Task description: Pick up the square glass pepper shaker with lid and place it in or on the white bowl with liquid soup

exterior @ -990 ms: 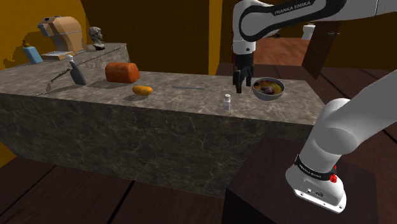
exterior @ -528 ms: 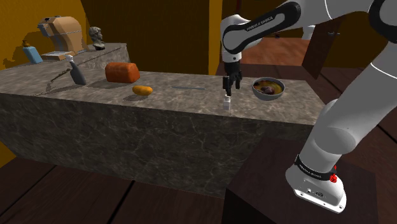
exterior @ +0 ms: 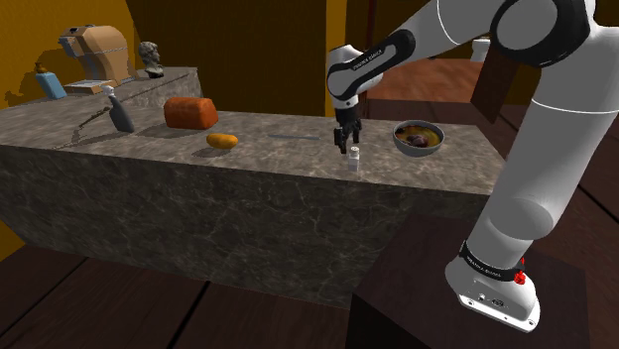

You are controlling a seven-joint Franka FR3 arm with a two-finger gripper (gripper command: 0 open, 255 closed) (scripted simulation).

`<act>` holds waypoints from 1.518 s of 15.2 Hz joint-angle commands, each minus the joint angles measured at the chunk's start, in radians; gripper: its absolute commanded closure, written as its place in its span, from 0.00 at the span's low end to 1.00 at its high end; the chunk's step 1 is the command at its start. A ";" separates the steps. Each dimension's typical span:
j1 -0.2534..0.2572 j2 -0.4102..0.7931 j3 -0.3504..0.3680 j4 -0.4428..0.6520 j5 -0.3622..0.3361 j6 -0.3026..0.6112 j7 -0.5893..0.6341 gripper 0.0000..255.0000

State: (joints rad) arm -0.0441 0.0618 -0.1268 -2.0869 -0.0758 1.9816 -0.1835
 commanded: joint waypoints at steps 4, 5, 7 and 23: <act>-0.007 0.075 -0.005 0.022 -0.001 0.052 -0.013 0.00; -0.007 0.079 -0.005 0.013 -0.001 0.066 -0.013 0.00; -0.009 0.088 -0.006 -0.004 -0.001 0.092 -0.013 0.00; -0.010 0.096 -0.006 -0.017 -0.001 0.113 -0.013 1.00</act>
State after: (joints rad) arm -0.0534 0.1573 -0.1325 -2.1034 -0.0763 2.0939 -0.1969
